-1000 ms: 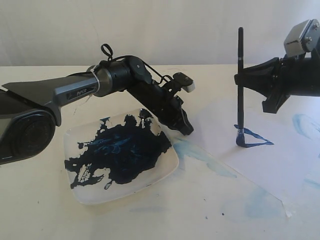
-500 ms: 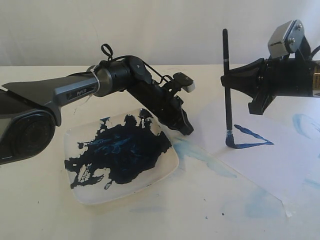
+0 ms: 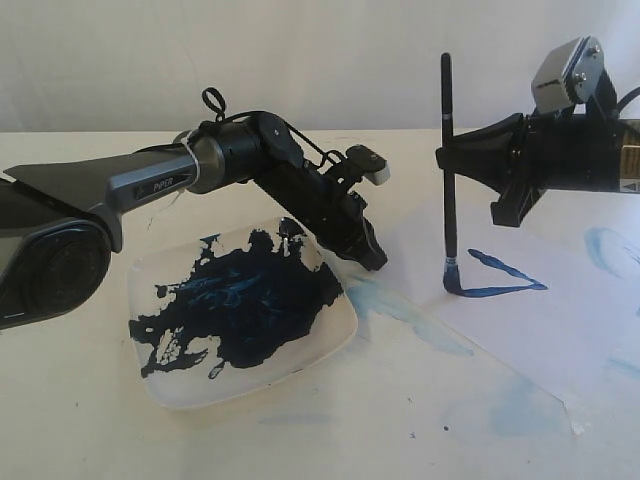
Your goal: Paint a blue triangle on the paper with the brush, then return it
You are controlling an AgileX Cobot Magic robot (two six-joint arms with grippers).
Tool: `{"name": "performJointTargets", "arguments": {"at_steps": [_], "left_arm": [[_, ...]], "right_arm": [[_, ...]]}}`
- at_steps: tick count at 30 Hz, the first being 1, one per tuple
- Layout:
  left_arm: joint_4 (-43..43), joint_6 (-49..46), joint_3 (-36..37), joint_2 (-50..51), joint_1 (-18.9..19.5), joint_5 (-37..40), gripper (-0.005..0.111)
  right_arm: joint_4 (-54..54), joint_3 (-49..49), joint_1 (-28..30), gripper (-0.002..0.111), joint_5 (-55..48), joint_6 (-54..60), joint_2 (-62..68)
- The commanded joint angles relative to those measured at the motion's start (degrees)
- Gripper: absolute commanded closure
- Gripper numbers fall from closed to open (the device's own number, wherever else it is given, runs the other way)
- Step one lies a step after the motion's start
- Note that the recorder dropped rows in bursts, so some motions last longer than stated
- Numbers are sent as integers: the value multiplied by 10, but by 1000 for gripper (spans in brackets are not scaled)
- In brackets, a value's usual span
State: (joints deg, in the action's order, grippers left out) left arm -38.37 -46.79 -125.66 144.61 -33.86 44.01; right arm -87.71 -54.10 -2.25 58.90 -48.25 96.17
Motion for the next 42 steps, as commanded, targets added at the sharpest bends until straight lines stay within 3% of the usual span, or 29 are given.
{"name": "performJointTargets", "arguments": {"at_steps": [1, 15, 20, 31, 37, 42], "left_arm": [[-5, 3, -1, -1, 1, 14, 107], [-5, 3, -1, -1, 1, 19, 107], [-5, 3, -1, -1, 1, 19, 107], [-5, 3, -1, -1, 1, 19, 107], [-5, 3, -1, -1, 1, 19, 107], [-5, 3, -1, -1, 1, 19, 107]], "right_arm": [[9, -2, 0, 108, 9, 6, -2], [61, -13, 0, 108, -29, -17, -65], [95, -13, 0, 108, -144, -147, -94], [164, -11, -6, 108, -339, -279, -136], [222, 0, -61, 108, -536, -299, -159], [237, 3, -111, 108, -604, -300, -160]]}}
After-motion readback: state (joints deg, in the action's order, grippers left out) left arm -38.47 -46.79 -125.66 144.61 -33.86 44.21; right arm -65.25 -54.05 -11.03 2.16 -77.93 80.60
